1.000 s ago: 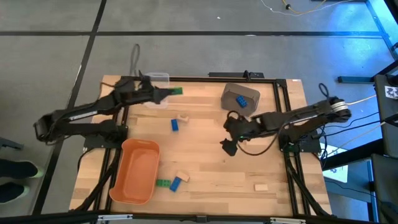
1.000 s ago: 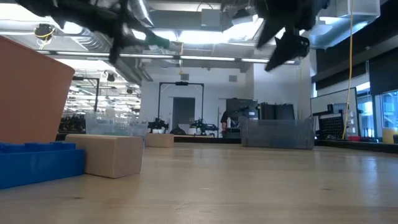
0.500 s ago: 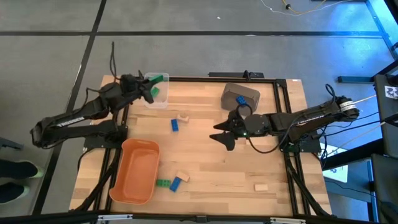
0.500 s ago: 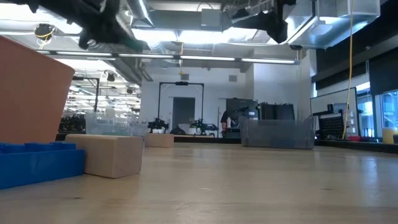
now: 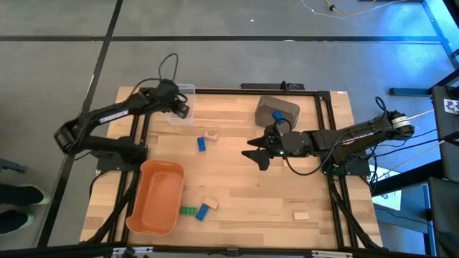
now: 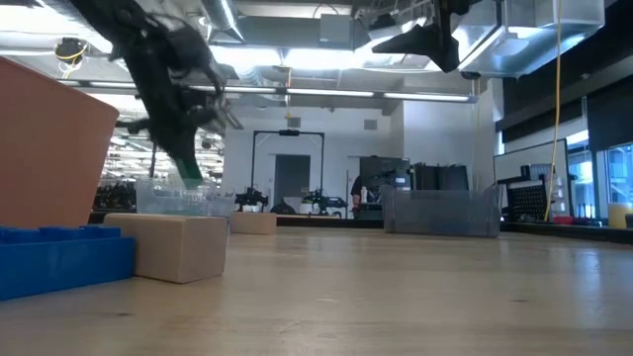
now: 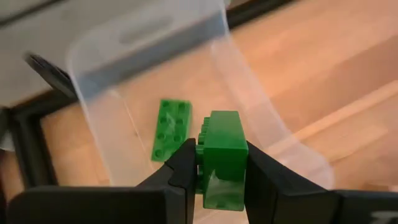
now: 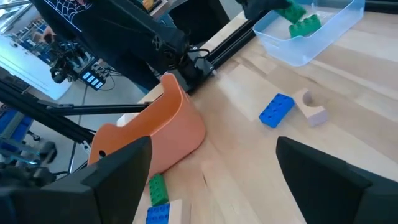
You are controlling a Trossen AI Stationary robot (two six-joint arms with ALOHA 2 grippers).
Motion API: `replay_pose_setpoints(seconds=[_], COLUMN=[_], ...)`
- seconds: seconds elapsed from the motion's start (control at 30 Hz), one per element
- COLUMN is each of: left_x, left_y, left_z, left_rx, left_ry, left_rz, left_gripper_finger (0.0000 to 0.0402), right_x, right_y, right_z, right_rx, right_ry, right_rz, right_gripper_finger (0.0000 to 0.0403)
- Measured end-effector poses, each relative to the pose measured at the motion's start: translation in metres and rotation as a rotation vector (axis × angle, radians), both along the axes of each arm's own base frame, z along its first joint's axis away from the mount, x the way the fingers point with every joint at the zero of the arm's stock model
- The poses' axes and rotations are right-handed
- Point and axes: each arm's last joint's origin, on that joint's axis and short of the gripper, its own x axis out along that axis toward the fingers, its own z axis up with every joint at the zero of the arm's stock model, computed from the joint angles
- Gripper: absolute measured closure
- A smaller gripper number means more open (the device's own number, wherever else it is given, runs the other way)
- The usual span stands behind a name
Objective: Sort & place blocks by color
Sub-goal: Put the right green game piece into the transparent bin, then put the top brown block into the orange bin
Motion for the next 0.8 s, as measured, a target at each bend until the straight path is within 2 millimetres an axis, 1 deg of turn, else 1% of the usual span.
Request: replay_pose_setpoints(seconds=[0.1,0.27,0.33,0.47,0.57,0.63,0.67,0.73,0.8], left_x=[0.005,0.009,0.01,0.01,0.01,0.009,0.009,0.012,0.013], left_y=[0.007,0.01,0.01,0.01,0.01,0.01,0.01,0.012,0.01], left_z=[-0.015,-0.023,-0.024,-0.024,-0.024,-0.021,-0.016,0.0,0.019], left_rx=[-0.057,-0.083,-0.087,-0.087,-0.087,-0.101,-0.106,-0.094,-0.077], left_ry=[0.037,0.054,0.058,0.058,0.058,0.045,0.026,-0.048,-0.138], left_rz=[0.002,-0.003,-0.006,-0.01,-0.011,-0.019,-0.027,-0.06,-0.108], left_gripper_finger=[0.0321,0.0319,0.0296,0.0228,0.019,0.0171,0.0165,0.0157,0.0154], right_x=[0.0,0.0,0.0,0.0,0.0,0.0,0.0,0.0,0.0], right_y=[0.0,0.0,0.0,0.0,0.0,0.0,0.0,0.0,0.0], right_z=[-0.001,-0.001,-0.002,-0.002,-0.001,-0.002,-0.002,-0.002,-0.002], right_rx=[0.001,0.0,0.0,-0.001,-0.002,-0.004,-0.004,-0.005,-0.006], right_ry=[0.006,0.012,0.015,0.016,0.016,0.016,0.016,0.017,0.017], right_rz=[-0.001,-0.002,-0.002,-0.002,-0.002,-0.001,-0.001,-0.001,0.0], right_gripper_finger=[0.0059,0.0059,0.0059,0.0059,0.0059,0.0059,0.0059,0.0059,0.0059])
